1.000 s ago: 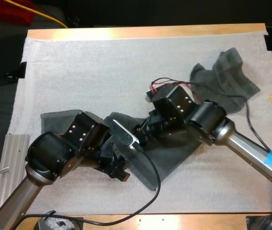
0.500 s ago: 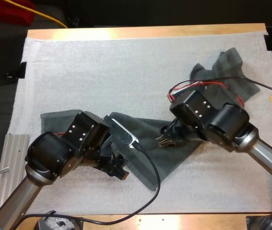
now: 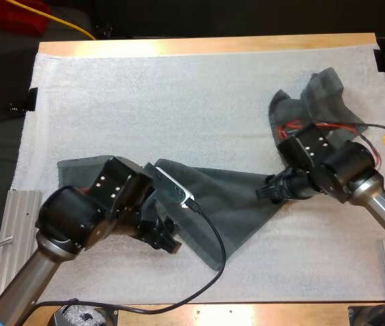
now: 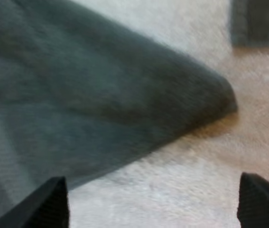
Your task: Pick towel from pile, fold and stack
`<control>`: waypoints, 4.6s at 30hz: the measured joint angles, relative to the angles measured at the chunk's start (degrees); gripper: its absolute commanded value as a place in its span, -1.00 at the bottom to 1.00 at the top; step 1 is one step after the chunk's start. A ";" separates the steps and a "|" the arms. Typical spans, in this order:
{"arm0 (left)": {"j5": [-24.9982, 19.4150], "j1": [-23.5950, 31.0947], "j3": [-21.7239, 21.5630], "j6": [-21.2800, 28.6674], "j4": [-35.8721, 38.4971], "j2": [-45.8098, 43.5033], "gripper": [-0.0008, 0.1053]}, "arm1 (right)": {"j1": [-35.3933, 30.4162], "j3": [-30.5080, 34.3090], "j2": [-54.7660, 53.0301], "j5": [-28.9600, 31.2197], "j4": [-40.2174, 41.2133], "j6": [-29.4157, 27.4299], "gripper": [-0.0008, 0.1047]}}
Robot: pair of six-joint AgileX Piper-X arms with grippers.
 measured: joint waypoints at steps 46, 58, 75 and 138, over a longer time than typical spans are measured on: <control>5.58 -19.29 9.88 -13.72 -10.36 0.00 0.15 | -20.67 8.90 21.25 -24.49 -24.43 -6.88 0.34; 5.58 -19.29 9.88 -13.72 -10.36 0.00 0.15 | -20.85 9.93 21.84 -23.87 -22.99 -11.29 -0.12; 5.58 -19.29 9.88 -13.72 -12.32 0.11 0.15 | -20.86 10.86 21.07 -24.61 -19.13 -11.64 -0.94; -11.44 -26.06 16.75 -7.58 -33.00 32.45 -0.40 | -20.86 10.86 16.81 -24.61 -15.10 -10.59 -0.97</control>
